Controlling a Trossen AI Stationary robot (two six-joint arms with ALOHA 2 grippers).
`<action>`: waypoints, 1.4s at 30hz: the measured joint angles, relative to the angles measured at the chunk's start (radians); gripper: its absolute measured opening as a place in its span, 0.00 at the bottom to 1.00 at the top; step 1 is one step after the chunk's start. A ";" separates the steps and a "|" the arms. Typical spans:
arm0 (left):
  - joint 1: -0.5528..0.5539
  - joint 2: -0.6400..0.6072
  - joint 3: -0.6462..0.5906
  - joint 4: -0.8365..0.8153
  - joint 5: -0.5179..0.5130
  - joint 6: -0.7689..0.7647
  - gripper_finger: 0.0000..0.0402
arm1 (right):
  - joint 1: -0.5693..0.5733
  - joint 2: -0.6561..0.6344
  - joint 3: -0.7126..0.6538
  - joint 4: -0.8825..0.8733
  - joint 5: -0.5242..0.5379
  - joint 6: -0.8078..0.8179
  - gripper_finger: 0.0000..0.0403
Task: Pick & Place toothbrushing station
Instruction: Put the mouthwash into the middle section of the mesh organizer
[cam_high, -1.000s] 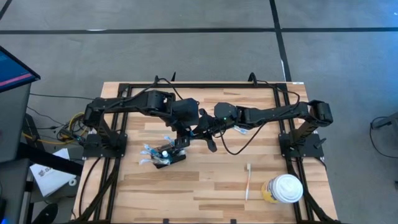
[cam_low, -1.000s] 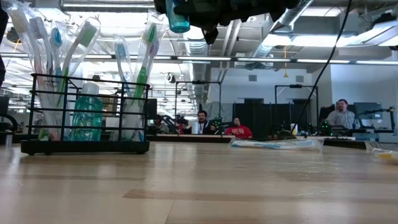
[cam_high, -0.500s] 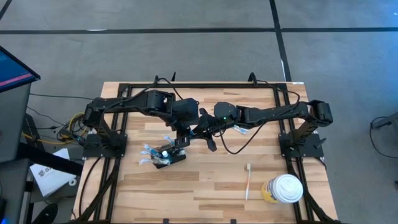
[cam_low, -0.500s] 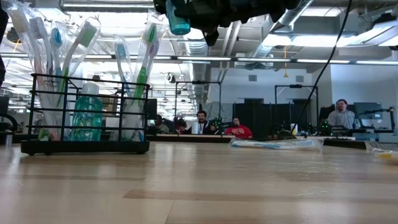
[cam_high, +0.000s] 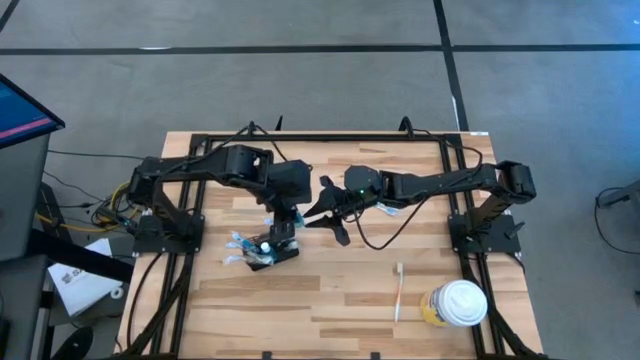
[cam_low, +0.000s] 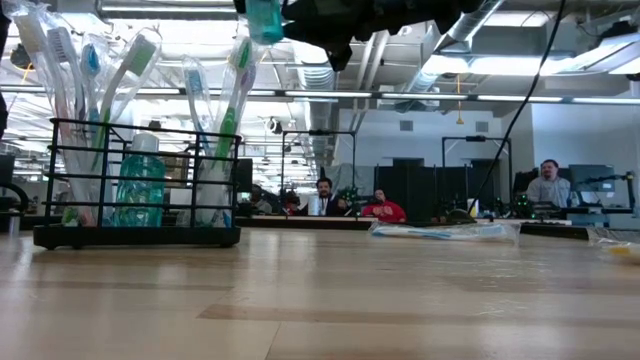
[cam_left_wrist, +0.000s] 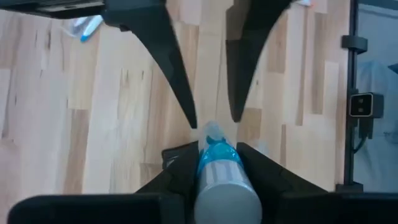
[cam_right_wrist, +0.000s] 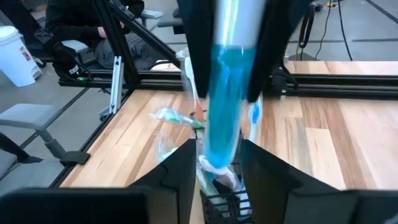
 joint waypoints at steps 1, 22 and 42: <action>-0.002 -0.006 0.000 -0.001 0.000 -0.001 0.20 | 0.000 0.000 0.000 0.000 0.000 0.000 0.29; -0.079 -0.079 0.000 -0.114 -0.016 -0.117 0.20 | -0.001 0.002 0.000 -0.069 0.005 0.005 0.30; -0.194 -0.090 -0.232 -0.124 -0.116 -0.327 0.20 | -0.002 0.002 0.000 -0.108 0.007 0.005 0.30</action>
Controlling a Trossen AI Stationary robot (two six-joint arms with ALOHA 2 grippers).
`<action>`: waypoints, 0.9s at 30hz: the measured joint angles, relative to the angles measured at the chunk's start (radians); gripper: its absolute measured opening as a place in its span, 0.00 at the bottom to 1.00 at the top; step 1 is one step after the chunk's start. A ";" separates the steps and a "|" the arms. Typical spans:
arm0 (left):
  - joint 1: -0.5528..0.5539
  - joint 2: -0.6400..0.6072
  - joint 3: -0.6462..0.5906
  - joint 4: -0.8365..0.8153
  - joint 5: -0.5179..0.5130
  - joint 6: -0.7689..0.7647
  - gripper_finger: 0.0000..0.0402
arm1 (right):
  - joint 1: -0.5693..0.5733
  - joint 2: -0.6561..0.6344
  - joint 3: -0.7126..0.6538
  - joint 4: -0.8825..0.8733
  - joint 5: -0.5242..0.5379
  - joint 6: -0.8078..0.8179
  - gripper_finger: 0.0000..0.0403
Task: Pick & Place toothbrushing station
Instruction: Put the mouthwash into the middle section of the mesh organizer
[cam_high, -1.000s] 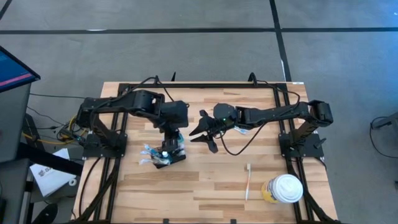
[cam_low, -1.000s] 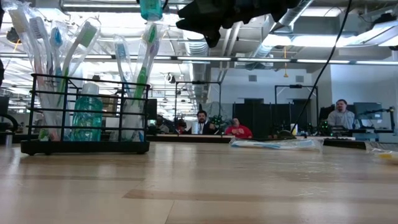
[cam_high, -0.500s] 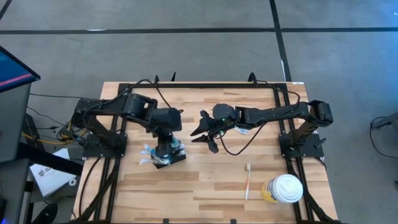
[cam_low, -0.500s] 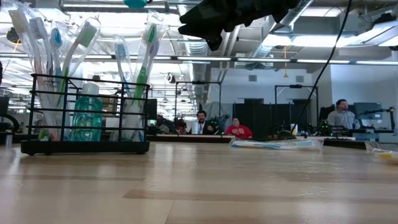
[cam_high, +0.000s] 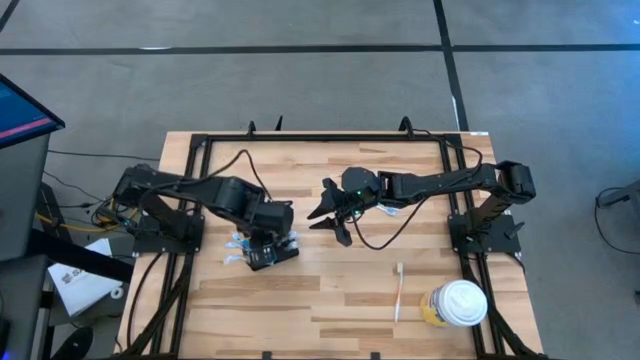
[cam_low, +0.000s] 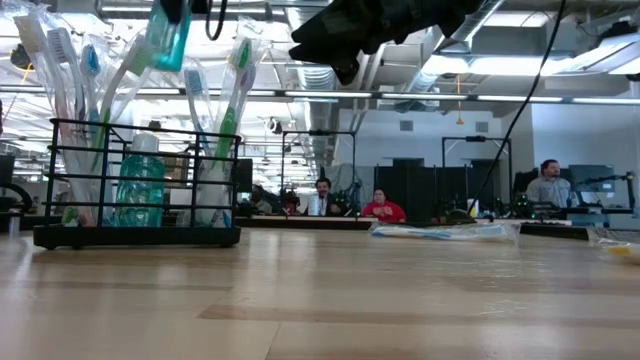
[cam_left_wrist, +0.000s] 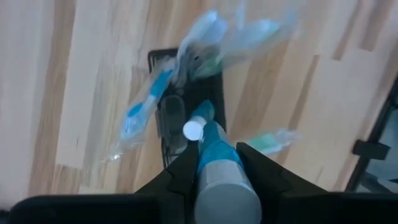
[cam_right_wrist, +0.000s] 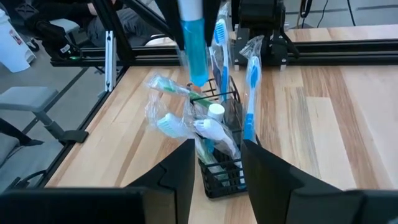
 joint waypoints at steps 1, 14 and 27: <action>0.000 0.000 -0.011 0.001 -0.002 -0.007 0.20 | 0.000 0.000 0.000 -0.003 0.000 0.000 0.30; 0.002 0.000 -0.113 0.070 -0.027 -0.072 0.20 | 0.000 0.000 0.000 -0.023 0.000 0.001 0.30; 0.002 0.001 -0.221 0.162 0.006 -0.072 0.20 | 0.000 0.000 0.000 -0.119 0.001 0.001 0.30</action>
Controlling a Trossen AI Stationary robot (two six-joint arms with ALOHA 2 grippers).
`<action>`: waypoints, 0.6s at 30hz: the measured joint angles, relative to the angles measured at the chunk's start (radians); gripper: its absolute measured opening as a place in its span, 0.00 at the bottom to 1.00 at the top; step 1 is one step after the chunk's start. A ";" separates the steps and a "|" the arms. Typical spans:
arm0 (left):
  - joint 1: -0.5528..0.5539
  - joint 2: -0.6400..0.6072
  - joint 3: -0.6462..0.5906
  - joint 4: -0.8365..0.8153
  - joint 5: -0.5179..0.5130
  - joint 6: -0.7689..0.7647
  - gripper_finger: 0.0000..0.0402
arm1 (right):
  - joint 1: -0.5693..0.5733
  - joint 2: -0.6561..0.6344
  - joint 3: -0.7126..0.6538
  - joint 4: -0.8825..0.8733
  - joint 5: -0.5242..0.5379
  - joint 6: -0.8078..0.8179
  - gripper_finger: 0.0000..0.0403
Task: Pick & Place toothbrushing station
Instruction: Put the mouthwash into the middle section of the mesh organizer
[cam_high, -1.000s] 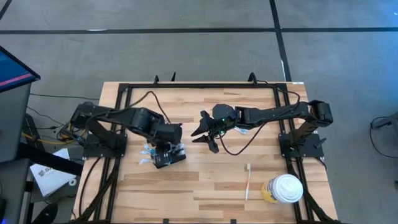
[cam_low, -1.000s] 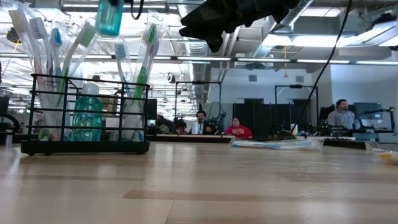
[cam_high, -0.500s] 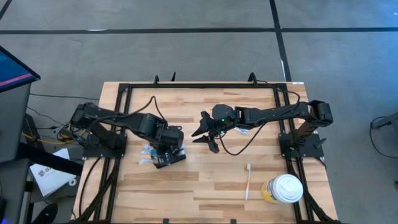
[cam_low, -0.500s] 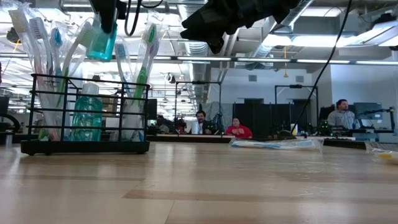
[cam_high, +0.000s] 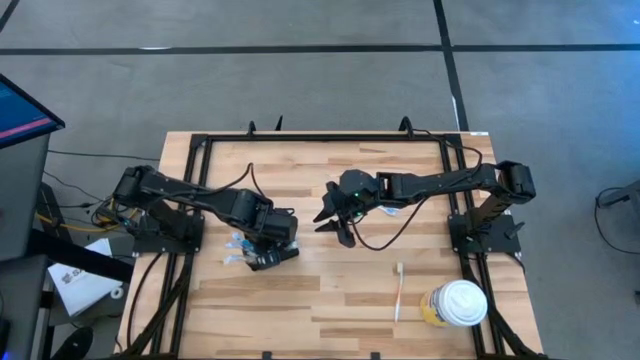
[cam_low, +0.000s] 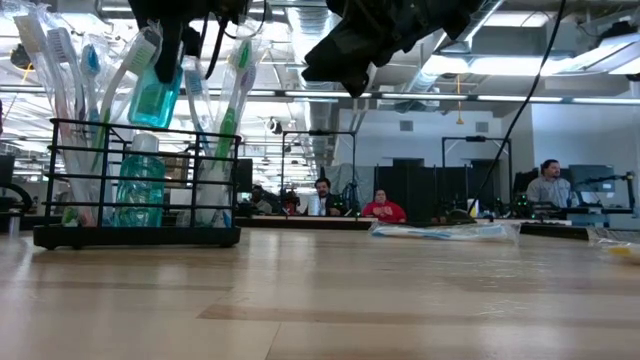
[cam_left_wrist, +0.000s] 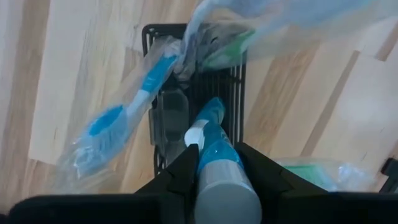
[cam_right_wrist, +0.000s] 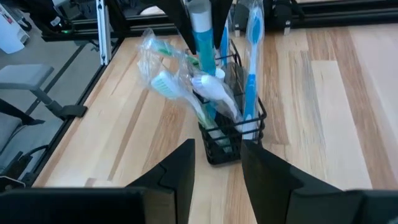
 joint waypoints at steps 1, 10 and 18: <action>0.000 0.000 -0.005 0.001 -0.001 0.000 0.20 | 0.000 0.000 0.000 -0.005 0.000 0.000 0.30; 0.006 -0.043 -0.076 0.110 0.009 0.001 0.20 | 0.000 0.000 0.000 -0.031 0.000 0.017 0.30; 0.023 -0.181 -0.229 0.266 0.007 -0.025 0.20 | 0.000 0.000 0.000 -0.039 0.000 0.025 0.30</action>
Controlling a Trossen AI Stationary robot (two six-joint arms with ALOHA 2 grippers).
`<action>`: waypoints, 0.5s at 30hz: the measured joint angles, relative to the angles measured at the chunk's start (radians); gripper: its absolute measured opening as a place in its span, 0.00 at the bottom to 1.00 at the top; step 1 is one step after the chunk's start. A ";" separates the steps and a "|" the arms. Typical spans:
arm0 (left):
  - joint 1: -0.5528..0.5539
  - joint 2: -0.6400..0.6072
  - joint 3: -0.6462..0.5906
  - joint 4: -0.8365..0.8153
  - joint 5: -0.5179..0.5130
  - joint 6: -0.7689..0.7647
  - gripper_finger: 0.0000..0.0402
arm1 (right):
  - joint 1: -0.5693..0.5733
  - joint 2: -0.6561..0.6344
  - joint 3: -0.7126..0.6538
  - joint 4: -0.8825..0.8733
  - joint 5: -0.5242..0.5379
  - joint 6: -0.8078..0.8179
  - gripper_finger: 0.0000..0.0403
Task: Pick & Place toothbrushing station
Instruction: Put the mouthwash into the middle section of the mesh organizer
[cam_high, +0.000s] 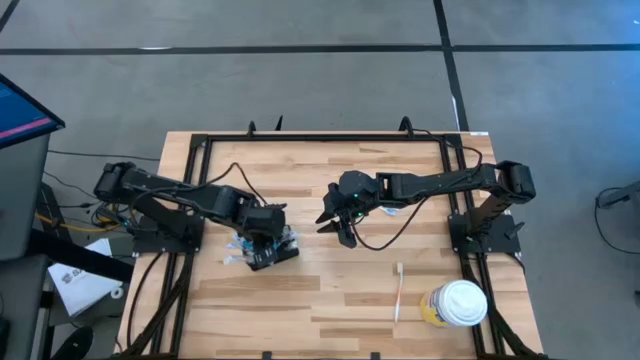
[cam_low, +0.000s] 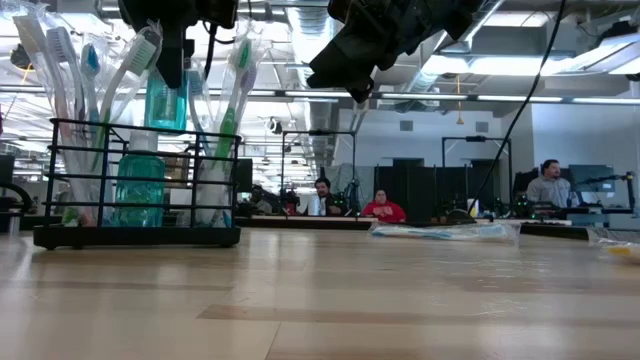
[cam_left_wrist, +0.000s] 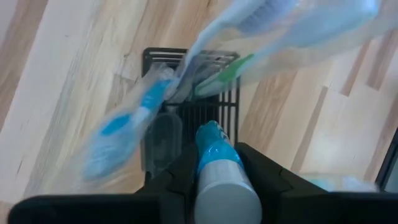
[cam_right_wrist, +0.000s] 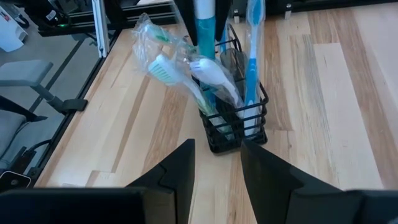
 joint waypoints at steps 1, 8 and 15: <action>0.000 -0.014 -0.018 0.012 0.000 -0.001 0.20 | 0.000 0.000 0.000 0.000 0.000 0.000 0.30; 0.000 -0.060 -0.071 0.077 0.001 -0.021 0.20 | 0.000 0.000 0.000 0.005 0.000 0.000 0.30; 0.006 -0.057 -0.072 0.090 -0.009 -0.019 0.20 | 0.000 0.000 0.000 0.006 0.000 0.000 0.30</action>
